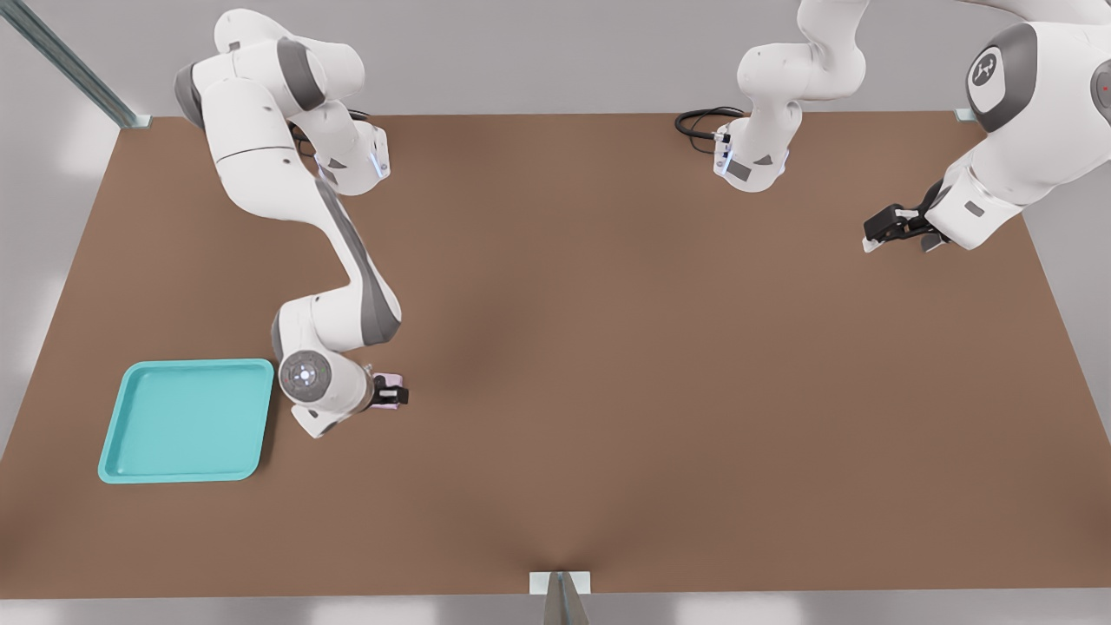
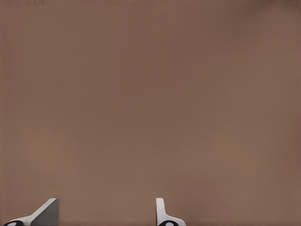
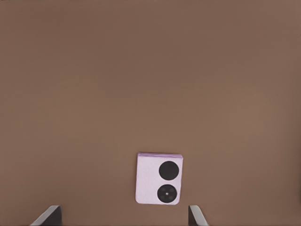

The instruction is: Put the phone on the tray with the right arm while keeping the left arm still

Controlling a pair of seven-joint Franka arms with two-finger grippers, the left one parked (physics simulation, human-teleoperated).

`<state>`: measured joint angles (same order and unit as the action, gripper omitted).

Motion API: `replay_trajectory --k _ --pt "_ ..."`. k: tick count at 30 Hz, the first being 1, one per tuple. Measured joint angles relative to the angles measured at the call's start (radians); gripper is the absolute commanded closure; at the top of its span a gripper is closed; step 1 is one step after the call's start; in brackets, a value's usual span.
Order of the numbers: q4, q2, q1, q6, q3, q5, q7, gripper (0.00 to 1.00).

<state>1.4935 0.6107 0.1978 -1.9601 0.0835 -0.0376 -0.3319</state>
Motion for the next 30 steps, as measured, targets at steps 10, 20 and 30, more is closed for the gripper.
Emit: replay_trajectory --k 10,20,30 --pt "0.311 -0.013 -0.031 -0.33 -0.019 0.002 -0.056 0.0" --pt "0.342 0.028 -0.035 -0.489 -0.019 0.001 -0.036 0.0" --pt "0.404 0.019 -0.033 -0.56 -0.006 -0.052 -0.022 0.0"
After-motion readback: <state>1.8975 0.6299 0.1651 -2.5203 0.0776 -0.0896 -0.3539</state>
